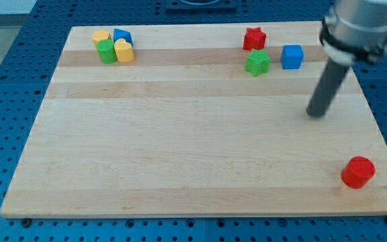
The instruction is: Push the blue triangle into the yellow heart
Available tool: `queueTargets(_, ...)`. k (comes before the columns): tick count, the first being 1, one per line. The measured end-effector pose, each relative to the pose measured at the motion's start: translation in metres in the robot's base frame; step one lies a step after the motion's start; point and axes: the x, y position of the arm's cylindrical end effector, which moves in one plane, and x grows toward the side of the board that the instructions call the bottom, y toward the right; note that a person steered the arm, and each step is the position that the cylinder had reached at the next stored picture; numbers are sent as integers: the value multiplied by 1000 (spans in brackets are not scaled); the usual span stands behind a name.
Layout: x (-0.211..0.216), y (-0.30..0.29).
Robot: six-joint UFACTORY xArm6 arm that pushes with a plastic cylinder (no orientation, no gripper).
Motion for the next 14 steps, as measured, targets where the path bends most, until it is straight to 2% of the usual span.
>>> queueTargets(1,-20,0)
queueTargets(2,-11,-30)
queueTargets(4,-14,-160)
queueTargets(5,-43,-211)
queueTargets(6,-146,-244)
queueTargets(7,-215,-278)
queueTargets(10,-225,-348)
queueTargets(13,-223,-367)
queueTargets(14,-188,-367)
